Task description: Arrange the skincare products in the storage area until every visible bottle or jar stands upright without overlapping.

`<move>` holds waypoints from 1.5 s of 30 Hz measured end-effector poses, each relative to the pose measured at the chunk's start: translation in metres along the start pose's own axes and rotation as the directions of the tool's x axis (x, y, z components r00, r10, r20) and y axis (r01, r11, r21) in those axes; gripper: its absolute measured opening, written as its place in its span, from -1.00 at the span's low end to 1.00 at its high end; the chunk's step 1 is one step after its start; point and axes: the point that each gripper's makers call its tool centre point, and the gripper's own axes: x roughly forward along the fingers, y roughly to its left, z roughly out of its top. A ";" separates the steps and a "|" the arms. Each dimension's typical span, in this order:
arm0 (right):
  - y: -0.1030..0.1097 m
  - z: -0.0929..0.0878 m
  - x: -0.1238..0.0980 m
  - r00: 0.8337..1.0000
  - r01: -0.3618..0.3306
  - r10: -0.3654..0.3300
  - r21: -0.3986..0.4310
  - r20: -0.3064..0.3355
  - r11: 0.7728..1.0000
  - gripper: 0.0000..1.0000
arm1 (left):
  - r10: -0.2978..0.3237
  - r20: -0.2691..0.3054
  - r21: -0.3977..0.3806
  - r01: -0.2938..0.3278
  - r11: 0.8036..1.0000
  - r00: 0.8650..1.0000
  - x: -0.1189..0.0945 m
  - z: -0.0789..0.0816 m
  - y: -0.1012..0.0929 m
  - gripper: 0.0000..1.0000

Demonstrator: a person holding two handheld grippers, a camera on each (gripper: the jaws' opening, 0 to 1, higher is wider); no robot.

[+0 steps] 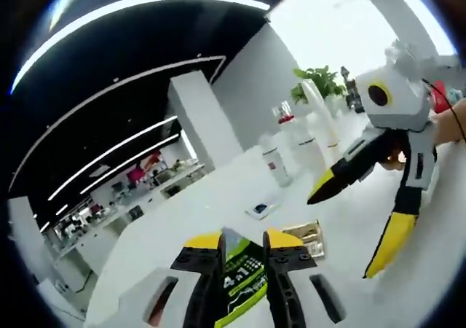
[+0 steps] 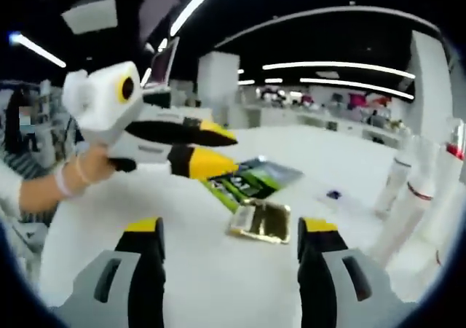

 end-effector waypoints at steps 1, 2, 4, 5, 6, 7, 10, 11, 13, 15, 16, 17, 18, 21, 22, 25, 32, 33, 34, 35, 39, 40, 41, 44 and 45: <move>-0.003 -0.001 0.002 1.000 0.022 -0.022 0.010 -0.005 1.000 0.48 | 0.005 -0.007 -0.011 -0.005 1.000 1.000 0.001 -0.002 0.001 -0.59; -0.009 -0.003 0.004 0.998 0.052 -0.051 0.009 -0.027 0.999 0.47 | 0.004 -0.012 -0.020 -0.005 1.000 1.000 0.001 -0.003 0.002 -0.59; -0.014 -0.001 0.008 0.997 0.067 -0.066 0.022 -0.025 0.998 0.44 | 0.002 -0.017 -0.035 -0.003 0.999 1.000 0.001 -0.004 0.003 -0.59; -0.015 -0.002 0.010 0.996 0.078 -0.077 0.036 -0.033 0.996 0.42 | 0.001 -0.014 -0.047 -0.002 0.999 1.000 0.000 -0.004 0.003 -0.59; -0.014 -0.002 0.013 0.996 0.078 -0.076 0.046 -0.042 0.996 0.40 | 0.001 -0.010 -0.062 -0.001 0.998 1.000 -0.001 -0.003 0.004 -0.59; -0.014 -0.003 0.015 0.995 0.083 -0.080 0.054 -0.051 0.995 0.39 | -0.002 -0.005 -0.069 0.001 0.998 1.000 -0.002 -0.002 0.005 -0.59; -0.016 -0.010 0.019 0.989 0.114 -0.108 0.053 -0.102 0.992 0.27 | 0.008 0.018 -0.069 -0.006 0.998 1.000 -0.004 0.003 0.006 -0.59; -0.018 -0.014 0.020 0.984 0.127 -0.119 0.053 -0.131 0.990 0.22 | 0.013 0.024 -0.066 -0.012 0.998 1.000 -0.004 0.004 0.007 -0.59; -0.019 -0.016 0.021 0.981 0.141 -0.133 0.046 -0.142 0.989 0.16 | 0.016 0.026 -0.068 -0.014 0.998 1.000 -0.004 0.005 0.008 -0.59; -0.025 -0.016 0.021 0.975 0.168 -0.166 0.005 -0.148 0.986 0.08 | 0.015 0.026 -0.072 -0.013 0.997 1.000 -0.004 0.005 0.008 -0.59; -0.023 -0.015 0.022 0.977 0.161 -0.155 0.029 -0.150 0.987 0.06 | 0.014 0.027 -0.071 -0.012 0.997 1.000 -0.004 0.005 0.008 -0.59; -0.024 -0.015 0.021 0.973 0.172 -0.165 0.028 -0.161 0.985 0.00 | 0.012 0.029 -0.069 -0.010 0.998 0.999 -0.005 0.005 0.007 -0.58; -0.026 -0.012 0.022 0.973 0.175 -0.170 0.020 -0.155 0.984 -0.06 | 0.010 0.032 -0.067 -0.008 0.998 0.999 -0.005 0.006 0.006 -0.58; -0.025 -0.006 0.018 0.970 0.178 -0.173 0.018 -0.170 0.984 -0.21 | 0.012 0.039 -0.063 -0.010 0.998 0.999 -0.006 0.008 0.006 -0.59; -0.024 -0.005 0.017 0.970 0.174 -0.168 0.019 -0.178 0.985 -0.21 | 0.013 0.041 -0.064 -0.010 0.998 0.999 -0.006 0.008 0.007 -0.59; -0.023 -0.005 0.016 0.965 0.177 -0.169 0.021 -0.201 0.984 -0.22 | 0.012 0.046 -0.082 -0.008 0.997 0.999 -0.007 0.009 0.009 -0.59; -0.025 0.010 0.005 0.978 0.156 -0.141 0.093 -0.153 0.983 -0.54 | 0.007 0.076 -0.154 0.005 0.988 0.997 -0.011 0.013 0.014 -0.58; -0.024 0.007 0.007 0.977 0.157 -0.141 0.094 -0.161 0.983 -0.53 | 0.007 0.081 -0.167 0.006 0.986 0.997 -0.011 0.013 0.014 -0.58; -0.024 0.006 0.006 0.976 0.159 -0.143 0.090 -0.163 0.983 -0.54 | 0.007 0.081 -0.170 0.007 0.986 0.997 -0.011 0.013 0.015 -0.58; -0.025 0.006 0.007 0.976 0.159 -0.145 0.075 -0.164 0.984 -0.55 | 0.008 0.080 -0.169 0.006 0.986 0.997 -0.010 0.013 0.014 -0.58; -0.027 0.006 0.008 0.977 0.163 -0.156 0.037 -0.143 0.986 -0.18 | 0.009 0.080 -0.168 0.005 0.986 0.997 -0.009 0.013 0.015 -0.58; -0.031 0.006 0.012 0.976 0.168 -0.159 0.050 -0.145 0.984 -0.08 | 0.002 0.074 -0.170 0.010 0.985 0.997 -0.007 0.011 0.014 -0.58; -0.031 0.006 0.012 0.976 0.171 -0.161 0.055 -0.146 0.984 -0.10 | 0.002 0.066 -0.166 0.009 0.986 0.998 -0.005 0.010 0.013 -0.58; -0.036 0.003 0.012 0.969 0.194 -0.180 0.071 -0.168 0.978 -0.60 | 0.005 0.046 -0.153 0.003 0.988 0.999 -0.002 0.006 0.012 -0.59; -0.042 0.001 0.013 0.964 0.214 -0.199 0.066 -0.176 0.975 -0.70 | -0.001 0.042 -0.163 0.008 0.987 0.999 -0.002 0.005 0.011 -0.60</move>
